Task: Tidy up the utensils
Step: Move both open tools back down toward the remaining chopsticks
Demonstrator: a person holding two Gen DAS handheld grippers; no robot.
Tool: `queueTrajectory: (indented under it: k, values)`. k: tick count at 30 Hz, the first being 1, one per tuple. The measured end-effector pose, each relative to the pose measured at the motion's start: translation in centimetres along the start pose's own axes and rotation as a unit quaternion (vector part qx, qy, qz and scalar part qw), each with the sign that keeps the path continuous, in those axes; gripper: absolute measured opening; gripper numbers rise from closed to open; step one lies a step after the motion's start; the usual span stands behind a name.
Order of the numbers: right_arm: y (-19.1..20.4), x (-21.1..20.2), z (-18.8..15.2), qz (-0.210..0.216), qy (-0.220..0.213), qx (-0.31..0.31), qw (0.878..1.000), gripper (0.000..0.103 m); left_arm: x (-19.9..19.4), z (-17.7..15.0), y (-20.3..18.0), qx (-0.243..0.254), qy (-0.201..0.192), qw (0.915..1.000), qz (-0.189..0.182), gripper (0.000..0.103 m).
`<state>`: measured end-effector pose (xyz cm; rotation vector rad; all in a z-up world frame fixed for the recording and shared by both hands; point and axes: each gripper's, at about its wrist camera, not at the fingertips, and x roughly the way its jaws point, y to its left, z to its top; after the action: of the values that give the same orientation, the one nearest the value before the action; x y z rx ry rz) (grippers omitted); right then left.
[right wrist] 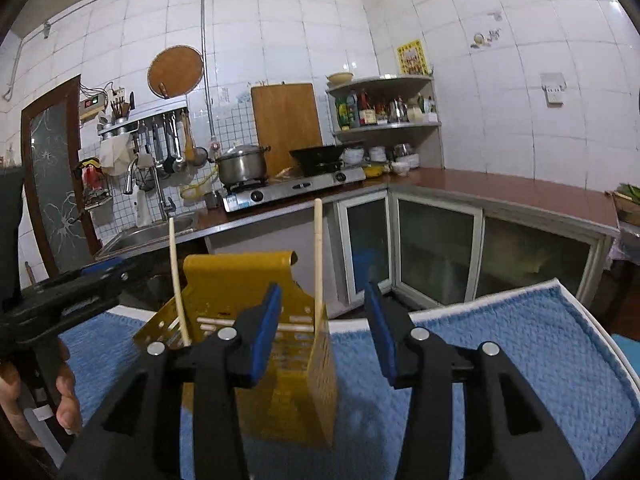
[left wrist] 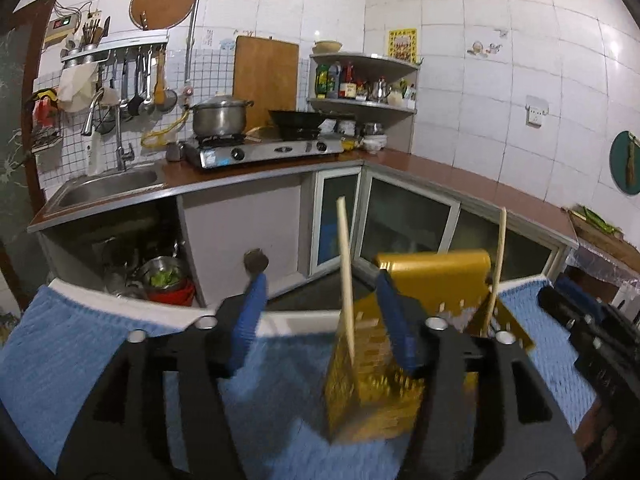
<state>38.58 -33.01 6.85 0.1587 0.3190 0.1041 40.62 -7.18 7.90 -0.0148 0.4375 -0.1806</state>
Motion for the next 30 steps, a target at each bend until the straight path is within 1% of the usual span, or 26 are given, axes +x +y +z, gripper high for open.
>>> queueTrajectory:
  k: [1, 3, 5, 7, 9, 11, 14, 18, 20, 23, 24, 25, 30]
  values:
    - [-0.1, -0.6, -0.1, -0.002, 0.007, 0.002, 1.000, 0.044, -0.7, -0.3, 0.2, 0.003, 0.004, 1.0000, 0.006, 0.072]
    - [0.0, -1.8, -0.5, -0.001, 0.021, 0.003, 1.000, 0.044, -2.1, -1.3, 0.7, 0.006, 0.014, 0.9998, 0.015, 0.079]
    - [0.1, -2.9, -1.1, -0.003, 0.038, 0.004, 0.999, 0.044, -3.4, -2.4, 1.2, 0.009, 0.029, 0.9994, 0.017, 0.081]
    - [0.2, -3.8, -1.7, -0.007, 0.057, 0.008, 0.998, 0.044, -4.4, -3.3, 1.7, 0.007, 0.042, 0.9989, 0.021, 0.087]
    - [0.2, -4.8, -2.7, -0.007, 0.077, 0.018, 0.997, 0.044, -5.4, -4.6, 2.3, 0.005, 0.057, 0.9981, 0.023, 0.088]
    - [0.4, -5.6, -3.6, -0.011, 0.087, 0.017, 0.996, 0.044, -6.2, -5.8, 2.8, 0.001, 0.069, 0.9973, 0.027, 0.088]
    - [0.8, -7.0, -5.0, -0.015, 0.097, 0.011, 0.995, 0.044, -7.2, -7.7, 3.4, -0.006, 0.090, 0.9955, 0.028, 0.088]
    - [0.7, -8.2, -7.3, -0.019, 0.113, 0.025, 0.993, 0.044, -8.5, -10.2, 3.7, -0.012, 0.112, 0.9932, 0.029, 0.088]
    - [0.6, -8.3, -8.4, -0.024, 0.124, 0.030, 0.992, 0.044, -8.9, -11.5, 3.6, -0.017, 0.125, 0.9917, 0.024, 0.088]
    - [0.4, -8.1, -9.9, -0.036, 0.144, 0.038, 0.988, 0.044, -9.0, -12.9, 3.3, -0.012, 0.141, 0.9896, 0.024, 0.089]
    - [0.3, -7.9, -10.4, -0.039, 0.152, 0.039, 0.987, 0.044, -9.1, -13.4, 3.3, -0.010, 0.144, 0.9892, 0.025, 0.090]
    - [0.4, -7.8, -10.9, -0.043, 0.159, 0.040, 0.985, 0.044, -9.1, -13.9, 3.2, -0.009, 0.149, 0.9885, 0.025, 0.092]
    - [0.5, -6.9, -13.0, -0.058, 0.194, 0.039, 0.978, 0.044, -8.4, -15.5, 2.6, -0.007, 0.178, 0.9837, 0.025, 0.092]
